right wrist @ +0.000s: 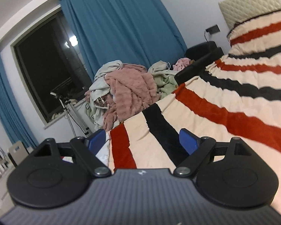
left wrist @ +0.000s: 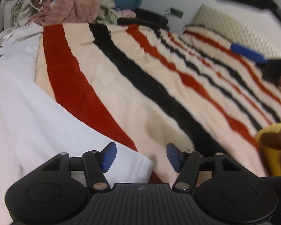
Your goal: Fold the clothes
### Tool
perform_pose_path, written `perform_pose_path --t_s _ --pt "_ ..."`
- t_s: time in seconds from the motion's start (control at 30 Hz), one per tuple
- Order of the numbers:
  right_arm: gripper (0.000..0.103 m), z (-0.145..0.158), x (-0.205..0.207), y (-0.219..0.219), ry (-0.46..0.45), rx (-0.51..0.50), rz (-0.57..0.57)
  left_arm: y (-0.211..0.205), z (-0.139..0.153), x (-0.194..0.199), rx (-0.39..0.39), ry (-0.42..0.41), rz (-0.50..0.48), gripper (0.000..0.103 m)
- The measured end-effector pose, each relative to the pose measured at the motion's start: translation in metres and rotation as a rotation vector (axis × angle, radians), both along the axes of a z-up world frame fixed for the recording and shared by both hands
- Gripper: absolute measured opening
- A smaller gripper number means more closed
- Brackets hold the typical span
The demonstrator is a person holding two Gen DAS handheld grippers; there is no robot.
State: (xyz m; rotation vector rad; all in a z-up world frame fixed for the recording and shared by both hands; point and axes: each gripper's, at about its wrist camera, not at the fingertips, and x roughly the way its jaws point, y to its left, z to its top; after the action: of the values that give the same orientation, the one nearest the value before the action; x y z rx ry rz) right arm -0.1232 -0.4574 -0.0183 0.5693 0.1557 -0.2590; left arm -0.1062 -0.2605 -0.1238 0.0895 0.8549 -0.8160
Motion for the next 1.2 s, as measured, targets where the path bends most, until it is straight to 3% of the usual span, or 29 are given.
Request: perform_pose_path --t_s 0.1,0.13,0.23,0.47,0.6,0.73,0.87,1.1,1.2 --pt "0.087 -0.003 0.003 0.006 0.013 -0.007 0.002 -0.01 -0.016 -0.004 0.078 -0.012 -0.003 0.035" --pt "0.087 -0.003 0.005 0.01 0.021 -0.02 0.007 -0.009 -0.018 -0.005 0.089 -0.033 0.003 0.02" --pt "0.087 -0.003 0.011 0.021 0.042 -0.068 0.026 0.002 -0.013 -0.007 0.068 -0.063 0.03 0.01" --pt "0.087 0.003 0.001 0.037 -0.037 -0.108 0.099 0.076 0.049 -0.026 -0.064 -0.145 0.14 0.009" --pt "0.087 0.008 -0.004 0.046 -0.045 -0.143 0.106 0.15 0.084 -0.046 -0.168 -0.113 0.267 0.009" --pt "0.087 0.012 -0.005 0.055 -0.039 -0.157 0.139 0.222 0.099 -0.076 -0.189 -0.087 0.398 0.009" --pt "0.087 0.013 -0.002 0.069 -0.007 -0.196 0.183 0.26 0.097 -0.087 -0.114 -0.029 0.483 0.008" --pt "0.087 0.009 0.006 0.099 0.058 -0.275 0.27 0.269 0.08 -0.085 0.081 -0.015 0.518 0.009" --pt "0.087 0.007 0.004 0.107 0.057 -0.302 0.301 0.264 0.079 -0.086 0.115 -0.03 0.496 0.022"
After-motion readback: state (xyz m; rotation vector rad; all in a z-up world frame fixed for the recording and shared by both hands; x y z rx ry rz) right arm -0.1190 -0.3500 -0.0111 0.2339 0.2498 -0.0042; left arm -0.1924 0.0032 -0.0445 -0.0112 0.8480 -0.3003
